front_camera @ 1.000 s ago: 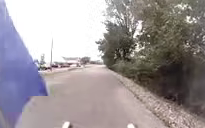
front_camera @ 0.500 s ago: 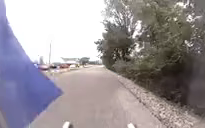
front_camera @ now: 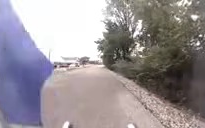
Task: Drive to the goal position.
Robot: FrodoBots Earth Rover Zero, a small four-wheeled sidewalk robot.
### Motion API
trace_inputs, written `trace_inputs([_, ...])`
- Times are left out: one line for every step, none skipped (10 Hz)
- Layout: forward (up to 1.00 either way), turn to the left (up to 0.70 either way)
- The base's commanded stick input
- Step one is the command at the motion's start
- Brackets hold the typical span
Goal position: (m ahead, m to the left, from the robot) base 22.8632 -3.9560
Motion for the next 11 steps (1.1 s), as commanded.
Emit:
trace_inputs([0.60, 0.00])
trace_inputs([0.60, 0.00])
trace_inputs([0.60, 0.00])
trace_inputs([0.60, 0.00])
trace_inputs([0.60, 0.00])
trace_inputs([0.60, 0.00])
trace_inputs([0.60, 0.00])
trace_inputs([0.60, 0.00])
trace_inputs([0.60, 0.05])
trace_inputs([0.60, 0.13])
trace_inputs([0.60, 0.01])
